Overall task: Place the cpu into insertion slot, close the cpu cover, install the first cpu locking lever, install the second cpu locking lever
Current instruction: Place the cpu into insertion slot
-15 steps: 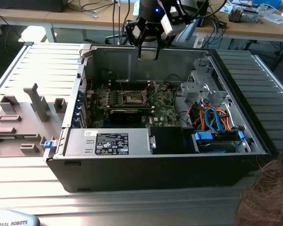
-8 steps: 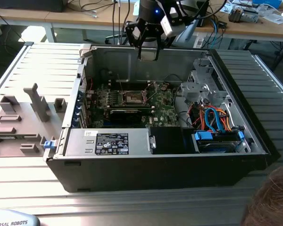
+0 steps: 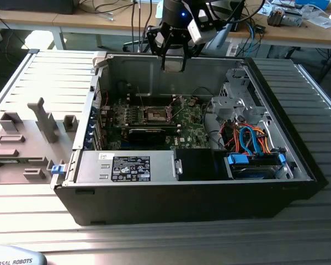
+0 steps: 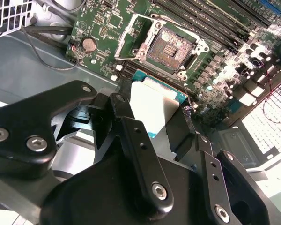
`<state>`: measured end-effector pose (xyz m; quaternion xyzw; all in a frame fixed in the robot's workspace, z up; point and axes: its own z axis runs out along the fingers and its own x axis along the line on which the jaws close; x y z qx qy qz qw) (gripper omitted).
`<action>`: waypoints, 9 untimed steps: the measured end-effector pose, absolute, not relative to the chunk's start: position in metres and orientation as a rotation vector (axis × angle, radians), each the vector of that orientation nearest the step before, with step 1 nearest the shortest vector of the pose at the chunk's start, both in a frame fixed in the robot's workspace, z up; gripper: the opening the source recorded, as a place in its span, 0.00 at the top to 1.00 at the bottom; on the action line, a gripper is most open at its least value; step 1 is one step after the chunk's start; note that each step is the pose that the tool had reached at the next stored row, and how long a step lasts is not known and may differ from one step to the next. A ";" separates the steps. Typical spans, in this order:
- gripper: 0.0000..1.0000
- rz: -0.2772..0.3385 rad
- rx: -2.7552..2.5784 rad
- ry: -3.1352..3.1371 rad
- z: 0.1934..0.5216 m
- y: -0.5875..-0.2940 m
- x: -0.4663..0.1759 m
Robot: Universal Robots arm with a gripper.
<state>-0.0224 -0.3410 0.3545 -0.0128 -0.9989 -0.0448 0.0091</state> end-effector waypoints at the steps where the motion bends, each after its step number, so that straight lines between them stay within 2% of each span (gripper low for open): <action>1: 0.46 -0.140 -0.040 -3.120 0.354 -0.341 -0.022; 9: 0.46 -0.139 -0.040 -3.120 0.353 -0.341 -0.022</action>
